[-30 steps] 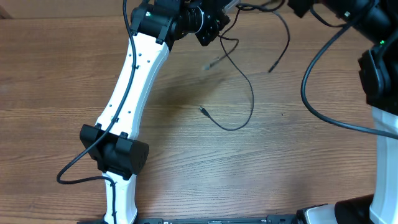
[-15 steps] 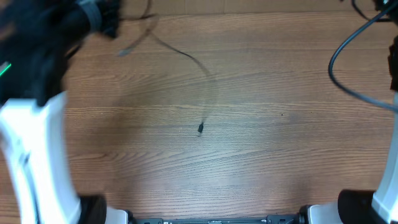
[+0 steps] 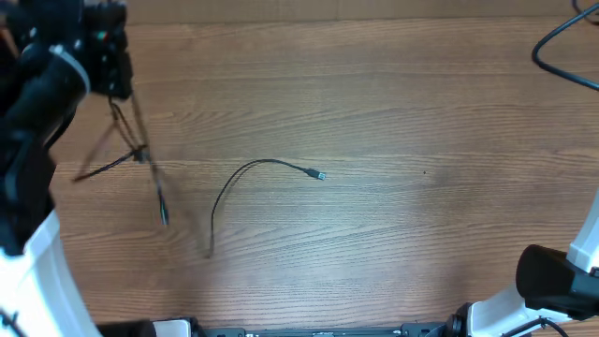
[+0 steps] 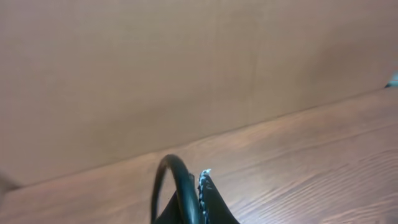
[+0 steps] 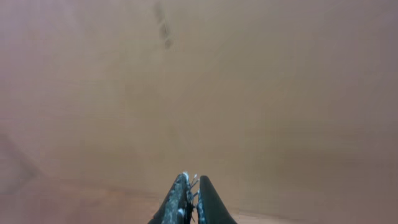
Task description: Untangle cables
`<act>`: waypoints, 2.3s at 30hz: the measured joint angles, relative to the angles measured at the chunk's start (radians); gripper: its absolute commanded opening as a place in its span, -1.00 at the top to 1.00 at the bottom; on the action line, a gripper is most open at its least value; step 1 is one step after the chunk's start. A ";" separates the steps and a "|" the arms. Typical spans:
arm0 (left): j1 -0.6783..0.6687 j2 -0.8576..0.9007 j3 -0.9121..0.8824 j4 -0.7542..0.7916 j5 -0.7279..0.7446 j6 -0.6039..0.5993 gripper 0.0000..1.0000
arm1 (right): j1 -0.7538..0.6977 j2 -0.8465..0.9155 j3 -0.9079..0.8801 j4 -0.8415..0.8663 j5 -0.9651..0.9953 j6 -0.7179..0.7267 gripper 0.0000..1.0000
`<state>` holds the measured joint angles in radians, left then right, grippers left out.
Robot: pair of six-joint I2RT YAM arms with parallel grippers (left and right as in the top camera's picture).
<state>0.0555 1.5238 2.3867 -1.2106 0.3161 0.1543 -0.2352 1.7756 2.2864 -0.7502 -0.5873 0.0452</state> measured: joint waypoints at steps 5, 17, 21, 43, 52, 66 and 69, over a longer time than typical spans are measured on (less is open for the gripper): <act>-0.117 0.117 -0.004 0.145 0.056 -0.029 0.91 | 0.082 0.000 0.000 -0.111 -0.045 -0.026 -0.89; -0.248 0.281 -0.016 0.573 0.097 -0.414 0.92 | 0.323 0.011 0.000 -0.276 -0.085 -0.363 -0.96; -0.248 0.281 -0.016 0.594 0.100 -0.578 0.92 | 0.341 0.013 -0.020 -0.275 -0.086 -0.489 -0.93; -0.217 0.277 -0.016 1.055 0.091 -1.052 0.92 | 0.513 0.052 -0.418 -0.099 -0.286 -0.651 -0.88; -0.210 0.276 -0.016 1.052 0.048 -1.080 0.92 | 0.639 0.052 -0.418 -0.082 -0.224 -0.692 -0.89; -0.206 0.273 -0.014 0.838 0.015 -0.913 0.92 | 0.632 0.055 -0.375 0.038 -0.038 -0.700 -0.98; -0.206 0.273 -0.014 0.756 -0.002 -0.843 0.92 | 0.629 0.060 -0.258 0.051 0.005 -0.698 -0.99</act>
<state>-0.1509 1.7966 2.3726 -0.4545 0.3138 -0.6891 0.3939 1.8359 2.0281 -0.6991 -0.5827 -0.6529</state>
